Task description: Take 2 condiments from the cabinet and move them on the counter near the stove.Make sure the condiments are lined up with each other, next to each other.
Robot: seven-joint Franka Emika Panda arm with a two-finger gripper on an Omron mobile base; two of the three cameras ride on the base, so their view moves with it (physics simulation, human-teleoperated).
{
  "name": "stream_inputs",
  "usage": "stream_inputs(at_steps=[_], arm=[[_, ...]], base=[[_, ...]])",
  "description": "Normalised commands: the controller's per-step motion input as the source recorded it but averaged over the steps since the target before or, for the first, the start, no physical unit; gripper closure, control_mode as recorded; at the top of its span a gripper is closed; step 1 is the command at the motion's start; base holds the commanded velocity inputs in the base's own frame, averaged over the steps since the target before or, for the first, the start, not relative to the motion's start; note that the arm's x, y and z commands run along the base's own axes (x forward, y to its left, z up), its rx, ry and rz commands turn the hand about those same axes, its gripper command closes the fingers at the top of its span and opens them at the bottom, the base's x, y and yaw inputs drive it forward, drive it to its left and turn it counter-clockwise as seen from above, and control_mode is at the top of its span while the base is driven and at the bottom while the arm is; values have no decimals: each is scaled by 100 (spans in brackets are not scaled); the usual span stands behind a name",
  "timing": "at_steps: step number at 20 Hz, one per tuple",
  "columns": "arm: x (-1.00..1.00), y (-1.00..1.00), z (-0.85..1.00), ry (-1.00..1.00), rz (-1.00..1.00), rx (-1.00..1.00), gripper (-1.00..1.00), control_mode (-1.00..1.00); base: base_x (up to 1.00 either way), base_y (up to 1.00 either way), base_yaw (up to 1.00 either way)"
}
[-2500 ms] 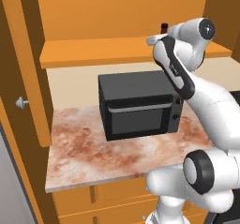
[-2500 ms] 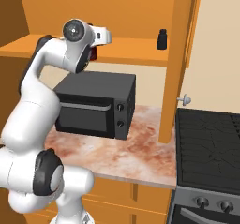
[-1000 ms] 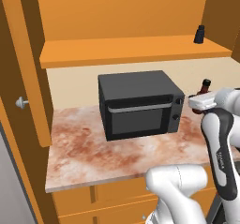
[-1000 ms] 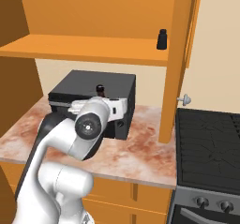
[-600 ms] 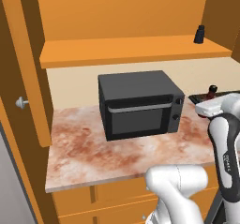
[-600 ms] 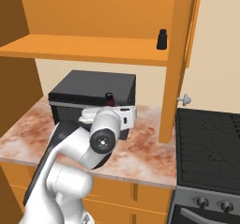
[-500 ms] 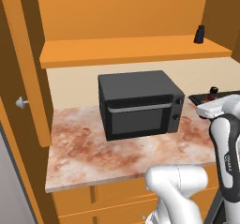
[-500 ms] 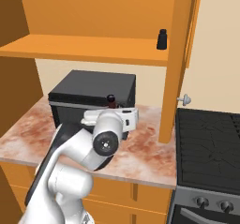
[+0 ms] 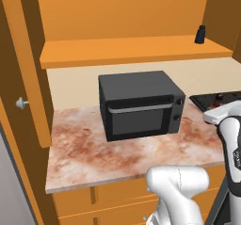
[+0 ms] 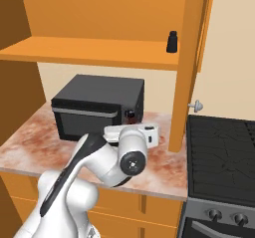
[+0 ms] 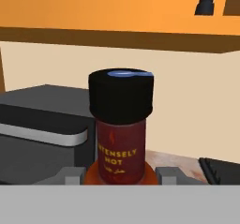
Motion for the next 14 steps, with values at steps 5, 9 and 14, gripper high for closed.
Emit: stream_inputs(at_steps=[5,9,14], arm=[[26,-25,-26,0,2,-1,100,-100],[30,-23,-28,0,3,-2,100,-100],[29,-13,-31,0,4,-2,100,-100]], base=[[0,0,0],[0,0,0],[0,0,0]])
